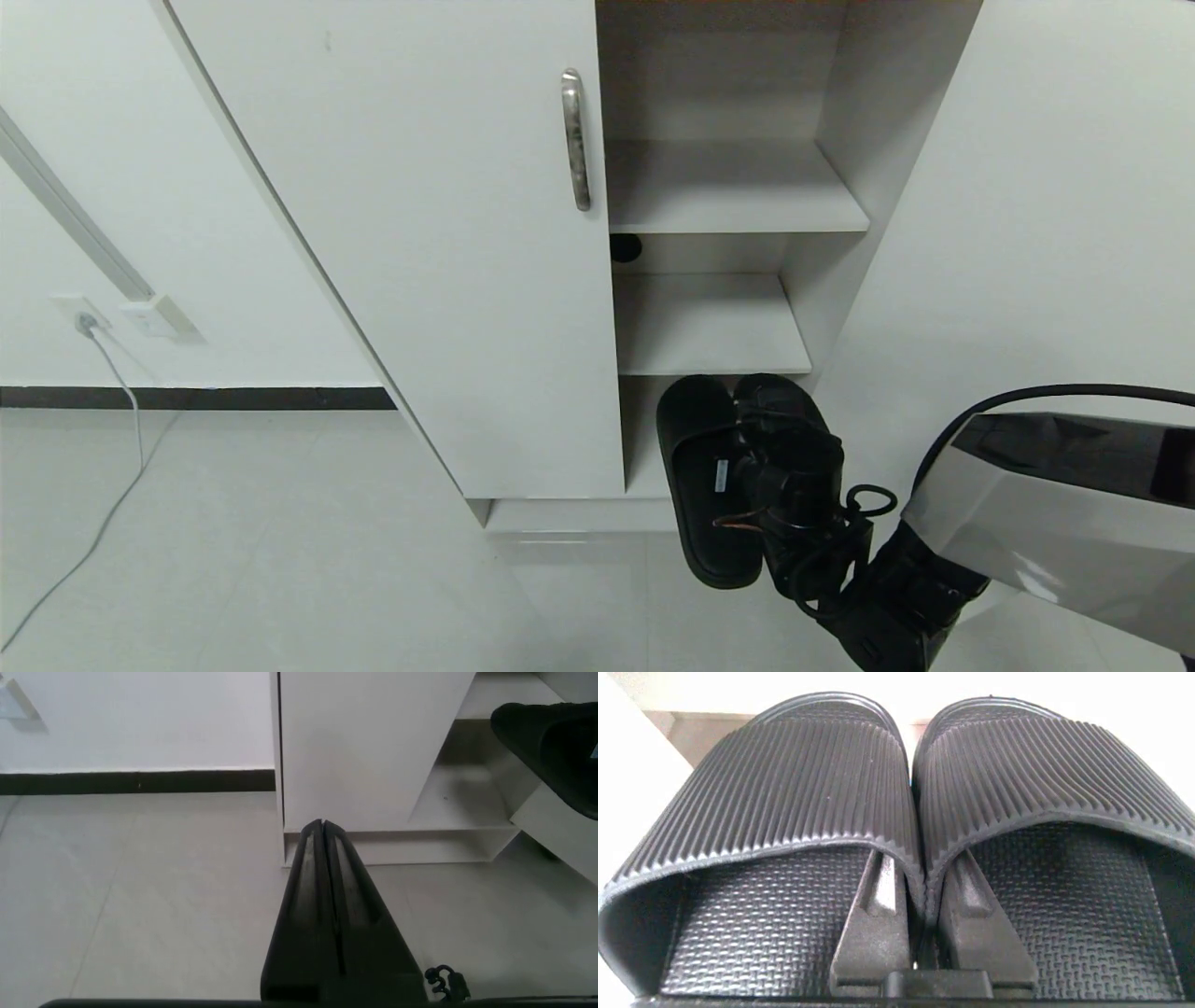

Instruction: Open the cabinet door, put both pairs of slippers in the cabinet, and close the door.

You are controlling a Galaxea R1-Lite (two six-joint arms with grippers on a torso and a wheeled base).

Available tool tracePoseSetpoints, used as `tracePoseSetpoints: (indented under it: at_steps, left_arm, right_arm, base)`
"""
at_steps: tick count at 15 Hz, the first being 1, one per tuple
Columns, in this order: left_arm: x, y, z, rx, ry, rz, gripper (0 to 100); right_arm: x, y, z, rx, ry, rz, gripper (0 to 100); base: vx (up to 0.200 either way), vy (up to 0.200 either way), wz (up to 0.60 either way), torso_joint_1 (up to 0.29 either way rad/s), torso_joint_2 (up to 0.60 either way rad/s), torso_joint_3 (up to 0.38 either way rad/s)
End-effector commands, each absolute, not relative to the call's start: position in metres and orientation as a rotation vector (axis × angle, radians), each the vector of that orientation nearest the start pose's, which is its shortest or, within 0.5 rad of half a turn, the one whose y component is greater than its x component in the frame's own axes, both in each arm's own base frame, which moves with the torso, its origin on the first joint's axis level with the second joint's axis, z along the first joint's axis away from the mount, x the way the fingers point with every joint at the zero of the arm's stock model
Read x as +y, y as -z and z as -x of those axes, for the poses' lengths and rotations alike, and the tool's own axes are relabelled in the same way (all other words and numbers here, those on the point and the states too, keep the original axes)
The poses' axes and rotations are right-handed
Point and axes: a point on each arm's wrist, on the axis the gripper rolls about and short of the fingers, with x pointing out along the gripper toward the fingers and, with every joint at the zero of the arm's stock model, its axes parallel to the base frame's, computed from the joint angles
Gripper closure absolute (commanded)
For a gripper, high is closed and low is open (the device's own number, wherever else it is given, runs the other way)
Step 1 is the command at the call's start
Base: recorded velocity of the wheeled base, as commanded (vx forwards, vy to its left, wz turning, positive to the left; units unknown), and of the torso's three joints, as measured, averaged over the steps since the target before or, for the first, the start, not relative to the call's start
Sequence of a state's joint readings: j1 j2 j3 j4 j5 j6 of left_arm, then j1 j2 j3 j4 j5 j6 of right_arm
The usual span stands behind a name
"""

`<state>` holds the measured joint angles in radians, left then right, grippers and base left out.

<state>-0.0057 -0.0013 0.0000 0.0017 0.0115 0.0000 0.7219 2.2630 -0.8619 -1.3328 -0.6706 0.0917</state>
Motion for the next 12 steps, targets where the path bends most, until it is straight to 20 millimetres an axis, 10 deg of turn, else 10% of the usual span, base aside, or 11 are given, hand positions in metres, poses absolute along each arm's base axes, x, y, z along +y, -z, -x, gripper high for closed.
tracePoseSetpoints:
  at_steps: [1, 12]
  left_arm:
    - [0.0, -0.075, 0.023, 0.002, -0.006, 0.0, 100]
    - [0.0, -0.076, 0.023, 0.0, -0.005, 0.0, 100]
  right_arm:
    - [0.249, -0.064, -0.304, 0.055, -0.05, -0.048, 100]
    - [0.244, -0.061, -0.326, 0.041, -0.029, -0.058, 100]
  base:
    - [0.2, 0.0, 0.0, -0.002, 0.0, 0.002]
    - [0.145, 0.0, 0.0, 0.002, 0.0, 0.0]
